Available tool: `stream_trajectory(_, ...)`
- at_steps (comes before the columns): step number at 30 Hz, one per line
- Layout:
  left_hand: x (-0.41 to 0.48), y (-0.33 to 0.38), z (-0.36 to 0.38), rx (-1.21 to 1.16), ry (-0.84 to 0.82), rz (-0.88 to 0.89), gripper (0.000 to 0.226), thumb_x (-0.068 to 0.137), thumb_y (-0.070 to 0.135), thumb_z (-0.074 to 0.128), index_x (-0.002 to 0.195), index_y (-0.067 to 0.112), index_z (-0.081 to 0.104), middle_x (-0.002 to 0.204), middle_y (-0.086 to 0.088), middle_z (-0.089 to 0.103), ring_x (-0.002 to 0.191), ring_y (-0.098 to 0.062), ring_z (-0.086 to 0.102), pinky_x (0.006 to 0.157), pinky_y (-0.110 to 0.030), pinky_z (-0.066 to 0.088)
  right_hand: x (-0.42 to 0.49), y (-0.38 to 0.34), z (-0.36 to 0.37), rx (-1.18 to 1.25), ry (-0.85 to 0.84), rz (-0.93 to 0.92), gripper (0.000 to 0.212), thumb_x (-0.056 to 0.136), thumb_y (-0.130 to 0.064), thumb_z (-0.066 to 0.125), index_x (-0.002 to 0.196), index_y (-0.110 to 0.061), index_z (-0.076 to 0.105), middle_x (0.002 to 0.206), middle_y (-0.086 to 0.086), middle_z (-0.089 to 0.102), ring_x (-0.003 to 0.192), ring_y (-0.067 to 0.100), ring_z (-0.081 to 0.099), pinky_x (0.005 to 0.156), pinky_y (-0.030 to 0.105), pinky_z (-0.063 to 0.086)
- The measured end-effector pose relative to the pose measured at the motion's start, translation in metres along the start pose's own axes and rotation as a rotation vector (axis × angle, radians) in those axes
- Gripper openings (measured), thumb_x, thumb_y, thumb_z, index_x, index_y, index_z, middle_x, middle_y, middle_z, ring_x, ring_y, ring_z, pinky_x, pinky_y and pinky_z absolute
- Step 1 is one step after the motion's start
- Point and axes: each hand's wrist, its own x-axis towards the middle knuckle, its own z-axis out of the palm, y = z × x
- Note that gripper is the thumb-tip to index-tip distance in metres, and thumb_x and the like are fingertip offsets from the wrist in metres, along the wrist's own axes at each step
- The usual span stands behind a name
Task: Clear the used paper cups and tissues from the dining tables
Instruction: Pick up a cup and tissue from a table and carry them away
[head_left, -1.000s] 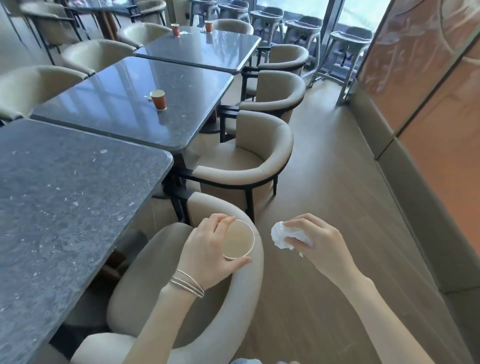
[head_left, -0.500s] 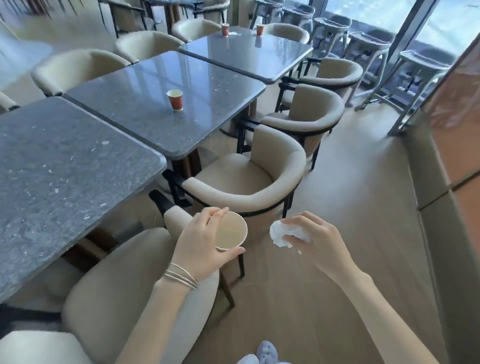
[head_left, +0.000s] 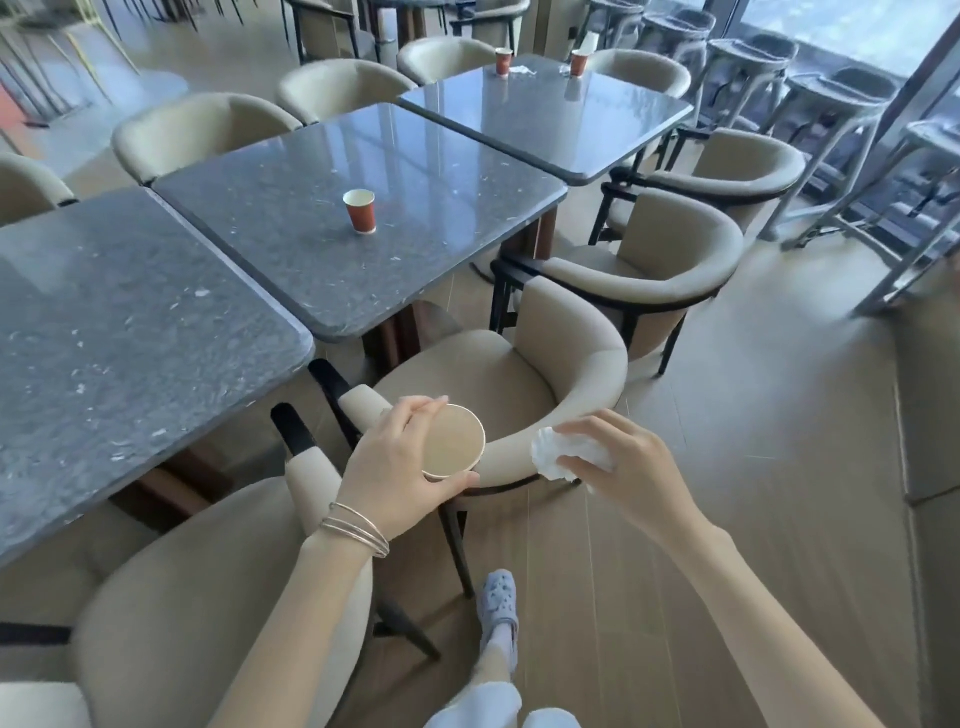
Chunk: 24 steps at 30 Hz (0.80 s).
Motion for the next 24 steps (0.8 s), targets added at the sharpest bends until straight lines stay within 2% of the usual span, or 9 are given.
stream_trajectory(6,0.101,-0.010,0.025,0.031,0.020,-0.054,0.082,0.064,0.053,0.075,0.131,0.014,0.048,0.122,0.001,0.052,0.108,-0.017,0.050,0.088,-0.025,0.038,0.110,0.050,-0.015,-0.019,-0.056,-0.077,0.025,0.077,-0.015,0.073,0.100,-0.022,0.067,0.100,-0.011,0.063,0.084,0.009,0.058,0.069,0.027,0.047)
stream_trajectory(11,0.181,-0.011,0.040,0.012,0.044,-0.082,0.083,0.064,0.054,0.075,0.132,0.015,0.047,0.123,0.001,0.050,0.108,-0.020,0.050,0.088,-0.037,0.046,0.196,0.079,-0.026,-0.030,-0.094,-0.113,0.026,0.079,-0.015,0.071,0.103,-0.022,0.067,0.104,-0.008,0.063,0.075,0.013,0.057,0.069,0.033,0.048)
stream_trajectory(14,0.220,-0.011,0.049,0.015,0.062,-0.103,0.083,0.064,0.053,0.076,0.132,0.014,0.048,0.123,0.001,0.050,0.107,-0.020,0.051,0.090,-0.037,0.045,0.236,0.100,-0.030,-0.027,-0.122,-0.130,0.025,0.080,-0.017,0.070,0.104,-0.023,0.066,0.103,-0.008,0.063,0.064,0.012,0.053,0.068,0.037,0.050)
stream_trajectory(21,0.301,-0.012,0.086,0.058,0.093,-0.188,0.084,0.063,0.054,0.075,0.132,0.014,0.047,0.123,0.002,0.050,0.110,-0.019,0.051,0.093,-0.037,0.044,0.324,0.160,-0.039,-0.022,-0.216,-0.233,0.027,0.078,-0.017,0.071,0.103,-0.025,0.066,0.102,-0.009,0.062,0.068,0.012,0.054,0.065,0.038,0.051)
stream_trajectory(24,0.339,-0.006,0.106,0.078,0.127,-0.246,0.084,0.063,0.053,0.076,0.132,0.013,0.048,0.123,0.000,0.051,0.110,-0.021,0.051,0.095,-0.036,0.042,0.366,0.187,-0.050,-0.021,-0.269,-0.291,0.027,0.078,-0.017,0.070,0.105,-0.024,0.065,0.104,-0.009,0.062,0.076,0.013,0.057,0.067,0.036,0.051)
